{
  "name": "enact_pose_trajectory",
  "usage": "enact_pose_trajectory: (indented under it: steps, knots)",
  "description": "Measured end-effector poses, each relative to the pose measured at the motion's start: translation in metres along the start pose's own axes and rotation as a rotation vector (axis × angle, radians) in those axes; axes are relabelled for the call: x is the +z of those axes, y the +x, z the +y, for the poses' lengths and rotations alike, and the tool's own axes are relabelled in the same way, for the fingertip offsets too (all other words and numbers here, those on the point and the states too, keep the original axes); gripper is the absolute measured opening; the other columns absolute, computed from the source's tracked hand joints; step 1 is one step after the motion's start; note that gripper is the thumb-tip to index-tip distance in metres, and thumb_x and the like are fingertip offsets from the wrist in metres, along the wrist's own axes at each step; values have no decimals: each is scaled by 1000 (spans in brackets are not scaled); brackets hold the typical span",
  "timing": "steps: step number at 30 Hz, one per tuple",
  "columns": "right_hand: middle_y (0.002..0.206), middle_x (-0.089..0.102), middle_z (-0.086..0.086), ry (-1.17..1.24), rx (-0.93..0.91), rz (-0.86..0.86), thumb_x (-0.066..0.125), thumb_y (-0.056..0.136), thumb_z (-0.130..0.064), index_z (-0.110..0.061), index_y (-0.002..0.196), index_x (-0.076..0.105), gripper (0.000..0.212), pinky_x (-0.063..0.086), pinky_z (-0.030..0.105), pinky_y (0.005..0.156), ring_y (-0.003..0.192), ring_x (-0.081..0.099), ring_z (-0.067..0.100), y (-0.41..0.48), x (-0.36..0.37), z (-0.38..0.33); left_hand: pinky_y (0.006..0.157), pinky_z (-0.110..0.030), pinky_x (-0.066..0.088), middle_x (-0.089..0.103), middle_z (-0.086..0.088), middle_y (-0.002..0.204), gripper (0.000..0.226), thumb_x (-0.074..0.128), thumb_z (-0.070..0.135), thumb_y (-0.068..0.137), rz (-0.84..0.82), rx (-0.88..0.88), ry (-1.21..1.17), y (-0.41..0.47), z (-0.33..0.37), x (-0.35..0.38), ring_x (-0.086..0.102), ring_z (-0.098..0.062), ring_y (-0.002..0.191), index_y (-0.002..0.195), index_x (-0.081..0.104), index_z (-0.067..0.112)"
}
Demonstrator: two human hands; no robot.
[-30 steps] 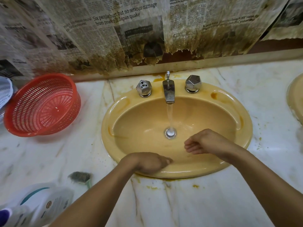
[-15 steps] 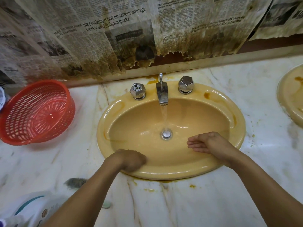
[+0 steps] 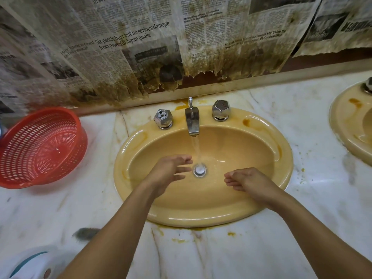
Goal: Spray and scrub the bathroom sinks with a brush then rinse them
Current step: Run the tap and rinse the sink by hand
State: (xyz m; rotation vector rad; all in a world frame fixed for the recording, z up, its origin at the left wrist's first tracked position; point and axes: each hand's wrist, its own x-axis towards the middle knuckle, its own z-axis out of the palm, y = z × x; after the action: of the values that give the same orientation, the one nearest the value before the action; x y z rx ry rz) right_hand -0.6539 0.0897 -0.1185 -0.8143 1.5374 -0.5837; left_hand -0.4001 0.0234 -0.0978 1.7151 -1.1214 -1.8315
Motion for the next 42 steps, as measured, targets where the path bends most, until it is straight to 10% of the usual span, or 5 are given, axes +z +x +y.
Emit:
enact_pose_trajectory:
  steps: [16, 22, 28, 35, 42]
  knots:
    - [100, 78, 4, 5, -14, 44, 53, 103, -15, -13, 100, 77, 24, 57, 32, 95, 101, 73, 18, 0, 2, 5, 72, -30, 55, 72, -12, 87, 45, 38, 28, 111, -11, -257, -781, 55, 37, 41, 68, -22, 77, 100, 74, 2]
    - [124, 72, 2, -475, 12, -189, 52, 103, -24, -7, 112, 76, 30, 45, 37, 109, 120, 64, 20, 26, 15, -5, 67, -30, 60, 73, -13, 90, 38, 43, 22, 109, -157, -228, -613, 24, 43, 27, 70, -21, 77, 103, 74, 1]
    - [171, -5, 0, -1224, 83, -505, 30, 105, -47, -21, 163, 12, 66, 9, 49, 124, 157, 1, 24, 46, 64, -2, 79, -35, 60, 76, -26, 101, 44, 39, 23, 112, -65, -133, -105, -29, 13, -1, 76, -31, 89, 104, 71, -6]
    - [164, 23, -12, -1146, 262, -788, 22, 101, -64, -38, 159, 25, 64, 19, 46, 122, 150, 26, 24, 27, 72, -23, 97, -34, 55, 77, -18, 110, 34, 45, 18, 111, 231, -31, -248, -41, -61, -54, 74, -26, 107, 112, 70, -5]
    - [171, -5, 1, -1454, 127, -629, 25, 104, -54, -22, 163, 11, 69, 7, 54, 124, 157, 1, 26, 55, 42, 4, 106, -38, 50, 76, -17, 113, 35, 43, 17, 111, 205, 2, -372, -39, -65, -55, 73, -26, 111, 115, 68, -6]
